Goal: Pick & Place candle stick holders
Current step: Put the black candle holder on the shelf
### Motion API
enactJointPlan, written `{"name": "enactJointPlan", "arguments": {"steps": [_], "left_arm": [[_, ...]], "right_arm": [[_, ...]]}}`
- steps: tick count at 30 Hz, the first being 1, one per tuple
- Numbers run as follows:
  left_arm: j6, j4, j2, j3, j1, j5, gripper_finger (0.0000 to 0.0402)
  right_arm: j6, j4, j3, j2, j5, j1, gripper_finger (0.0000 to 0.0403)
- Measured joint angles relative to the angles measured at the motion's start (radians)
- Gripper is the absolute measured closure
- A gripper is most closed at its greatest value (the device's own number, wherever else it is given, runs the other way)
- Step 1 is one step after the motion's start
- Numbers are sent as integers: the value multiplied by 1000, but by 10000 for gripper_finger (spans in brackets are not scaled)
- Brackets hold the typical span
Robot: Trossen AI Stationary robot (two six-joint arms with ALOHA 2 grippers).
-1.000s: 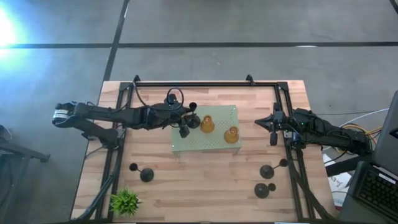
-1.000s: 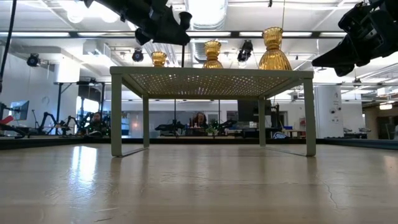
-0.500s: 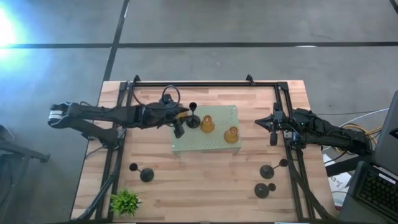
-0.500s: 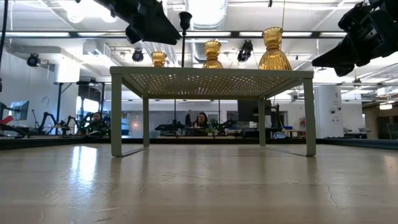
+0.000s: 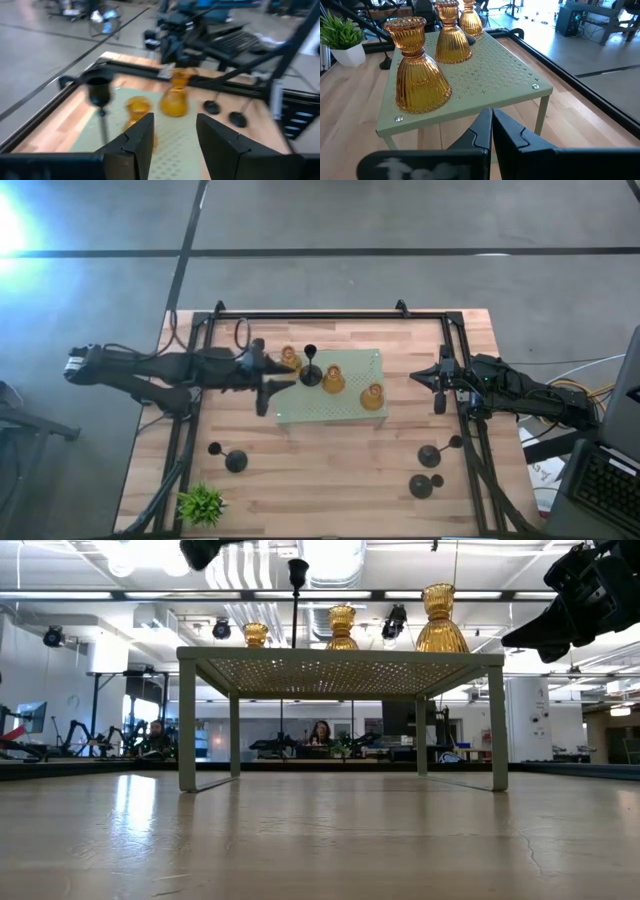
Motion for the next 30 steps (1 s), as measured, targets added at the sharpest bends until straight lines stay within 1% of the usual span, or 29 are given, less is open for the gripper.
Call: {"name": "enactJointPlan", "arguments": {"steps": [4, 6, 8, 11, 13, 15, 16, 20, 22, 25, 26, 28, 30], "left_arm": [[1, 0, -29, 0, -100, -4, 250], [7, -1, -34, 0, -161, -46, 251], [19, -3, -33, 0, -233, -136, 252], [51, -12, -24, -11, -348, -348, 252], [56, -18, -21, -35, -411, -459, 252], [39, -18, -23, -60, -462, -530, 252], [25, -17, -26, -74, -481, -549, 252], [-3, -18, -30, -115, -524, -556, 252], [-1, -18, -33, -123, -530, -557, 252], [0, -24, -49, -139, -530, -559, 252], [0, -27, -55, -145, -531, -559, 252], [-1, -35, -72, -163, -530, -559, 252], [-12, -25, -90, -188, -530, -559, 252]], "right_arm": [[0, 0, 0, 0, 0, 0, 394], [0, 0, 0, 0, 0, 0, 394], [0, 0, 0, 0, 0, 0, 394], [-1, 0, 0, 0, 0, 0, 394], [-23, 0, 0, 0, 0, 0, 394], [-60, 1, 0, 0, 0, 0, 394], [-67, 1, 0, 0, 0, 0, 394], [10, 23, 0, 1, -1, 0, 394], [70, 83, 0, 1, -1, 0, 394], [159, 251, 0, 1, 0, 0, 394], [166, 313, 0, 1, 0, 0, 394], [149, 433, 0, 1, 0, 0, 394], [86, 544, 0, 1, 19, 0, 394]]}}
